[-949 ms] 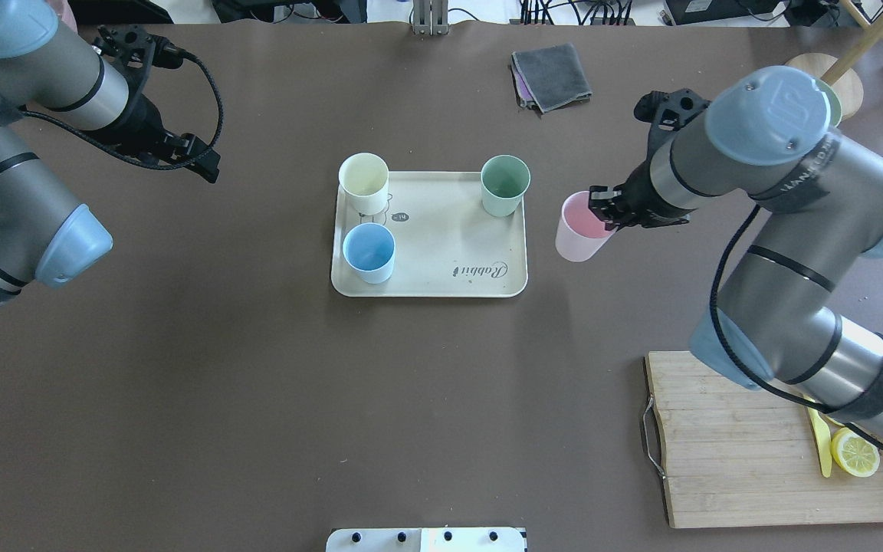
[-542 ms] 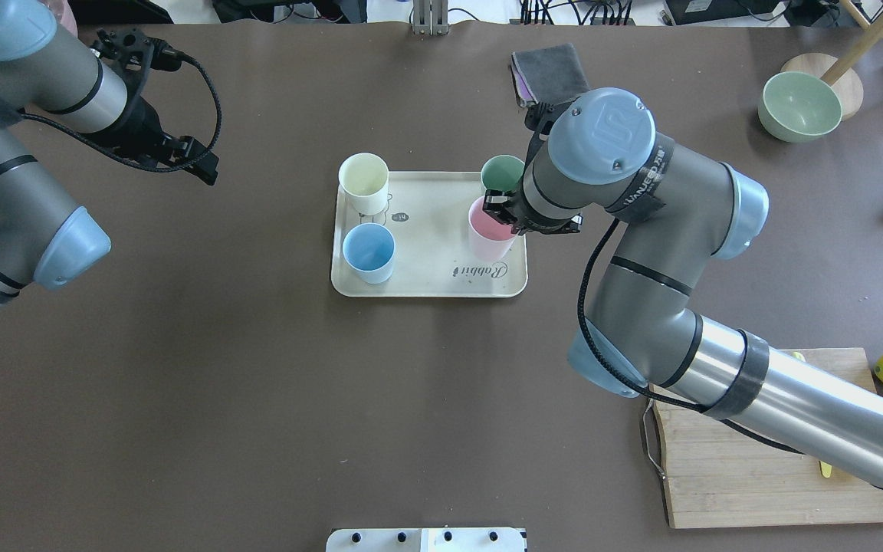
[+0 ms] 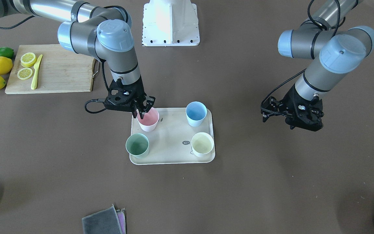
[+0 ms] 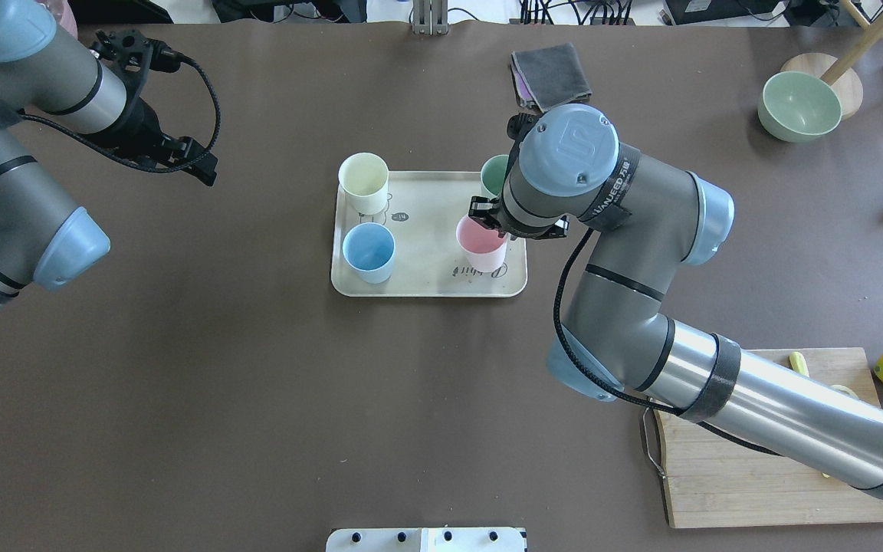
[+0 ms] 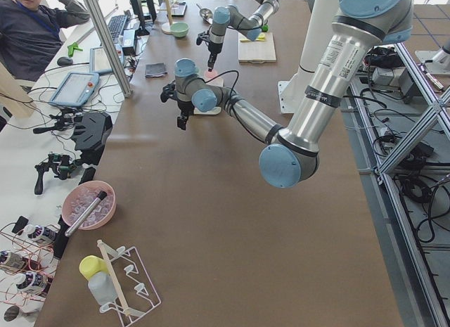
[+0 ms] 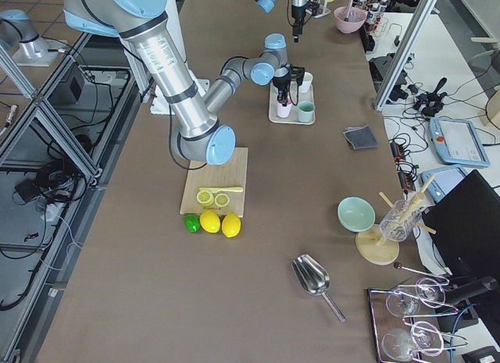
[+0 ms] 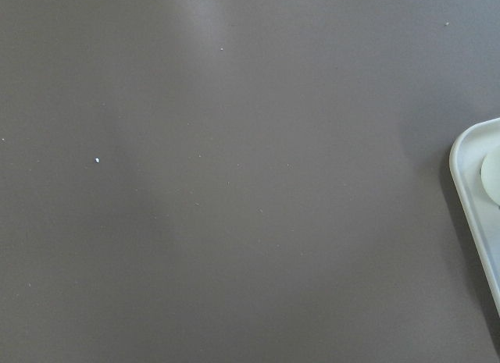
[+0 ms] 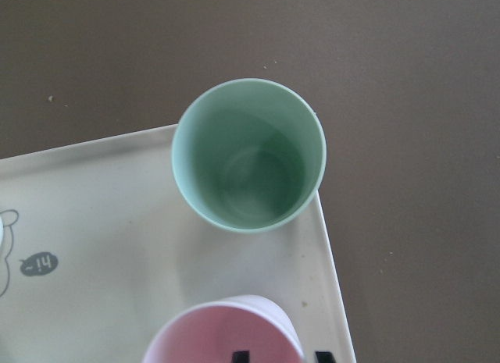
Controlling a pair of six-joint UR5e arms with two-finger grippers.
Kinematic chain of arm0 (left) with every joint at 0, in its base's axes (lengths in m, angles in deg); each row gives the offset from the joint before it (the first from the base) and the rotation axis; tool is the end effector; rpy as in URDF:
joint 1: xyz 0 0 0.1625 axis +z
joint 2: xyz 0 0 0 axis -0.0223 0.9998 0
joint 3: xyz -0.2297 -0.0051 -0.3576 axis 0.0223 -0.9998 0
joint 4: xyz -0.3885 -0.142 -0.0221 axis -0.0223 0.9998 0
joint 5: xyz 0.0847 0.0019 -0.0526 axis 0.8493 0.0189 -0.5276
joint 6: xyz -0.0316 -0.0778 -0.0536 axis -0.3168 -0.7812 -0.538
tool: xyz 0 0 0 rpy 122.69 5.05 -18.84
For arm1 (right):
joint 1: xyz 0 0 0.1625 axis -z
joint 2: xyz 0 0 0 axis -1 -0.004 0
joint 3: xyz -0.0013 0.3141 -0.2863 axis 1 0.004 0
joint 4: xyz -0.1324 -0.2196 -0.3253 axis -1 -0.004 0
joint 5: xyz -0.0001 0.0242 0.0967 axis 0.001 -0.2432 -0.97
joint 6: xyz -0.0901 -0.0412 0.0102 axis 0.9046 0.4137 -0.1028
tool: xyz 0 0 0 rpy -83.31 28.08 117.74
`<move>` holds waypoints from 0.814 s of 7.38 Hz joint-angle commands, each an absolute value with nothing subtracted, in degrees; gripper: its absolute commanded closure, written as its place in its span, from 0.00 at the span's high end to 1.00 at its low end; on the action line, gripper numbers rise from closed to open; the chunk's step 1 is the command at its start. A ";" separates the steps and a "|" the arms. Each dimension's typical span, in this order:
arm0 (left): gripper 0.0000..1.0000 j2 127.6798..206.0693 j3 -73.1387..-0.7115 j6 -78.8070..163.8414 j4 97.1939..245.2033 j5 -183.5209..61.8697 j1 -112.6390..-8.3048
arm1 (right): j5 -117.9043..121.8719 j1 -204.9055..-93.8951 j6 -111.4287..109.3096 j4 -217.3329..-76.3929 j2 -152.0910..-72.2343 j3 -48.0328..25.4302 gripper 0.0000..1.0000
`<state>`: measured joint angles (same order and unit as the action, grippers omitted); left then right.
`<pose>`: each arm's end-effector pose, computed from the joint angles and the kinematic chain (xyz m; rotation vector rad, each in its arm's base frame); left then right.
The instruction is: Place all cups on tray
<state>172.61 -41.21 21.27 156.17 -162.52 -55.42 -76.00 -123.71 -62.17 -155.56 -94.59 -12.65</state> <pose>0.3166 -0.5724 0.3427 0.2496 0.8644 0.2096 -0.5096 -0.4807 0.2309 0.1524 -0.8190 0.2761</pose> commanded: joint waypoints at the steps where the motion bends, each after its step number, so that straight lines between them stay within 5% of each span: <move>1: 0.98 172.68 -41.14 21.30 156.17 -162.43 -55.42 | -74.49 -123.08 -61.81 -155.55 -94.56 -13.05 1.00; 6: 0.98 170.06 -41.67 21.91 156.08 -162.43 -57.77 | -79.22 -128.94 -51.84 -156.07 -101.11 -18.65 1.00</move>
